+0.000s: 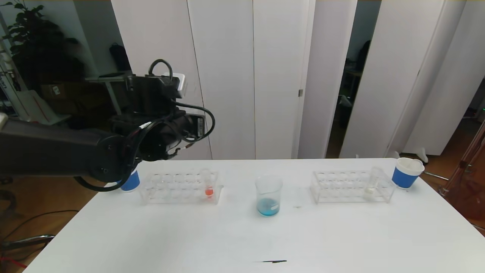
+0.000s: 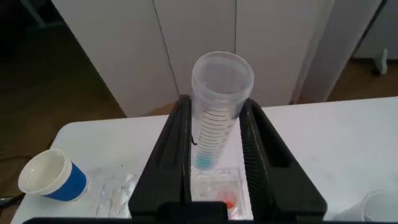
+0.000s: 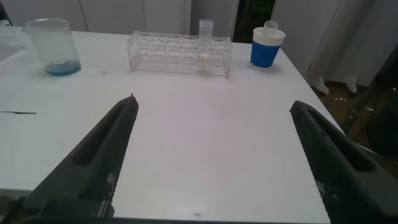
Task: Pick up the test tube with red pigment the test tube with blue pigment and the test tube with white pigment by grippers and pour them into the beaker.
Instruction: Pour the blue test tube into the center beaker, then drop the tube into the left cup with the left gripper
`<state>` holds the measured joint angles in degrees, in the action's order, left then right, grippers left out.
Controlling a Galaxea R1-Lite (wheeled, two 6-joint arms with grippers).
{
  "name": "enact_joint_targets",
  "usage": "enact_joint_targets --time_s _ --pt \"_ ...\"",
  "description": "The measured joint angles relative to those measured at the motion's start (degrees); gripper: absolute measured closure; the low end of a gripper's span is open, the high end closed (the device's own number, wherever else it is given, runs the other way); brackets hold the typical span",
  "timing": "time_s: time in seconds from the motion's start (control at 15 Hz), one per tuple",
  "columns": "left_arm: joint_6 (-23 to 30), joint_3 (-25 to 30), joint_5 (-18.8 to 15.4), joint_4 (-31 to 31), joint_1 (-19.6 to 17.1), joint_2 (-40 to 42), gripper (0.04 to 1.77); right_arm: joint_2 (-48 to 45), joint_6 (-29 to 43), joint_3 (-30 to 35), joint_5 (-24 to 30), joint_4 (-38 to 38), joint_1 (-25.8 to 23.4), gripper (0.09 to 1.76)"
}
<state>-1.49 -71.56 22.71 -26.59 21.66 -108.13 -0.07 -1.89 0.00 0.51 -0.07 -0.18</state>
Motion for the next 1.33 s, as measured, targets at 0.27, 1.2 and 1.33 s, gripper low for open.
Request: enact_joint_targets --time_s 0.27,1.2,1.33 --pt "-3.02 0.15 2.72 -13.07 -9.02 -1.96 1.24 0.0 0.0 0.0 0.0 0.0 0.0 0.1" --pt "-4.52 4.33 2.01 -35.73 -28.9 -18.53 1.24 0.0 -0.01 0.0 0.0 0.02 0.0 0.1" --pt "-3.96 5.35 0.85 -35.68 -29.16 -19.46 1.24 0.0 -0.01 0.0 0.0 0.0 0.0 0.1"
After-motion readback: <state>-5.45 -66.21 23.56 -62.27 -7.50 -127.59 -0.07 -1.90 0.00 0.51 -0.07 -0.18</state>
